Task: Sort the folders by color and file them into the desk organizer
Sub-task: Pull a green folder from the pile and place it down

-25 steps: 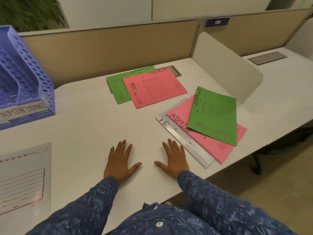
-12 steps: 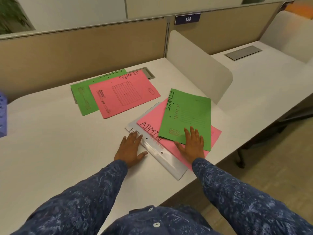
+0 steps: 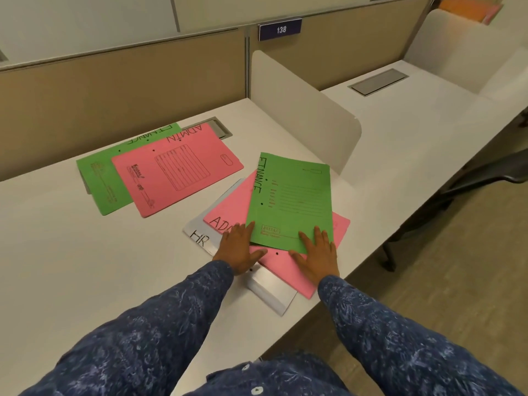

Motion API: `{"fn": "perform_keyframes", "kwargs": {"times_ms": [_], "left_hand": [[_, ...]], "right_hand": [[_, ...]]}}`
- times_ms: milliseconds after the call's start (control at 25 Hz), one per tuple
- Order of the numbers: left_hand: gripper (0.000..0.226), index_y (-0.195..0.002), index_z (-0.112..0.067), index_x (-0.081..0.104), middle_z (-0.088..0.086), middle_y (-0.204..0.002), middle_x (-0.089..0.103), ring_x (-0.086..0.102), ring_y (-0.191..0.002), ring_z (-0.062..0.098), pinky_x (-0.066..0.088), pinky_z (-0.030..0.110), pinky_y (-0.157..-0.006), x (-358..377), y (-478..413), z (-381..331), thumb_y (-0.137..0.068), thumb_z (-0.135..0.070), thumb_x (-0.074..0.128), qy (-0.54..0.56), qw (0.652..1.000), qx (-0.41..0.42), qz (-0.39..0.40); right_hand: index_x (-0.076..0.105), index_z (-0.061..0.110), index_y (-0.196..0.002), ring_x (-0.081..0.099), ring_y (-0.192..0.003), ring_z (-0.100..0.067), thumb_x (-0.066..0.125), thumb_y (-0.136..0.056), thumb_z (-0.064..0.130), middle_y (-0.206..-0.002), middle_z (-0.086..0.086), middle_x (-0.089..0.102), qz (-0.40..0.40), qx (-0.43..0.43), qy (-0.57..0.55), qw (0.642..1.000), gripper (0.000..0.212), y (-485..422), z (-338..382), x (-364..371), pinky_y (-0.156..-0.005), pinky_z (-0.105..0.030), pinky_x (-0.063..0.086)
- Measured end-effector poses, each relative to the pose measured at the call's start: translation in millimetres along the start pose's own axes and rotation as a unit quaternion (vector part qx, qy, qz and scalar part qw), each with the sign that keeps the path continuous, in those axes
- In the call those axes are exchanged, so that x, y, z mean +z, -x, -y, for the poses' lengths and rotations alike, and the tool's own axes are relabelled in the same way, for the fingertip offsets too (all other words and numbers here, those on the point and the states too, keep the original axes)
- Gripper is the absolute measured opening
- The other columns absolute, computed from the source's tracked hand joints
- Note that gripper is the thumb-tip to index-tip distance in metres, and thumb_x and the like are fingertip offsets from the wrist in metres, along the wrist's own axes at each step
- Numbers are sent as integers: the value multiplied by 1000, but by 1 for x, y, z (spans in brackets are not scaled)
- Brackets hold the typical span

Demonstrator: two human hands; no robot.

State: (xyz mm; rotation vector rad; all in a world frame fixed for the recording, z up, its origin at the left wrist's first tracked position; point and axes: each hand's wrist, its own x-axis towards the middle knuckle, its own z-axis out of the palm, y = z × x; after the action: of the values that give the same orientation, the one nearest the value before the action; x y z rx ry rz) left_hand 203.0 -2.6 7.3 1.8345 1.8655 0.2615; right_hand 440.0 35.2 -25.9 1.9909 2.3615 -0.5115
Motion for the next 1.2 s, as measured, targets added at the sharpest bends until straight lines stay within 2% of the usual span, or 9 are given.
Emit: {"fn": "perform_keyframes", "kwargs": {"times_ms": [120,240,400,640,760,840,1000,1080,1200], "left_hand": [[83,-149,-11,26,7,-118,63,60,-110,24,49,45,-99,-11,-12,-13,-85,-40,70,233,966,-84,-75],[78,-149,0,27,16,-119,61,61,-109,29,49,45,-100,-25,-31,-16,-90,-30,68,368,912,-174,-54],[48,-133,-1,51,18,-126,63,65,-106,31,53,45,-97,-27,-37,-23,-90,-16,68,383,912,-145,-12],[40,-131,-3,39,17,-127,57,62,-109,32,54,47,-94,-17,-39,-33,-94,-6,55,396,904,-157,-27],[40,-132,-6,38,15,-125,58,66,-95,25,60,34,-78,-13,-35,-39,-94,0,50,418,895,-143,-59],[42,-133,-8,39,15,-122,60,68,-92,26,61,38,-78,-14,-33,-40,-93,3,48,441,885,-129,-81],[40,-129,-14,41,17,-120,62,69,-95,35,58,56,-81,-27,-22,-34,-94,6,46,465,874,-108,-93],[39,-125,-18,41,14,-119,61,71,-93,32,60,54,-73,-37,-15,-30,-95,6,45,489,860,-106,-99],[37,-124,-19,41,10,-119,59,71,-91,27,62,42,-61,-53,-1,-24,-97,6,43,515,843,-104,-119]], "right_hand": [[26,33,-153,5,-151,-31,39,-94,64,-164,-9,7,-3,1,-1,1000,68,-2,-2,-2,-122,-51,7],[25,34,-153,5,-151,-31,36,-94,66,-165,-9,7,-2,-7,-4,1000,68,-3,-8,-2,-122,-50,7],[24,36,-153,5,-151,-30,34,-94,68,-165,-8,7,4,-7,-12,1000,68,-4,-10,-3,-122,-49,6],[25,33,-153,11,-151,-27,36,-95,65,-164,-8,13,-7,-15,-38,999,67,-3,-14,-8,-123,-47,10],[28,20,-152,18,-149,-27,42,-97,58,-161,-11,20,-33,12,-106,994,69,-7,-18,-18,-122,-44,17],[29,11,-151,25,-146,-30,50,-96,52,-157,-15,28,-46,38,-160,985,72,-11,-22,-29,-120,-44,23],[31,5,-147,43,-132,-34,65,-91,43,-145,-18,41,-90,127,-324,933,76,-29,-27,-59,-111,-44,37],[38,2,-143,55,-122,-34,65,-92,38,-140,-19,51,-58,163,-440,881,68,-40,-27,-75,-105,-46,45],[58,0,-126,68,-101,-32,61,-95,21,-123,-19,66,36,140,-609,780,37,-47,-20,-89,-87,-46,56]]}}
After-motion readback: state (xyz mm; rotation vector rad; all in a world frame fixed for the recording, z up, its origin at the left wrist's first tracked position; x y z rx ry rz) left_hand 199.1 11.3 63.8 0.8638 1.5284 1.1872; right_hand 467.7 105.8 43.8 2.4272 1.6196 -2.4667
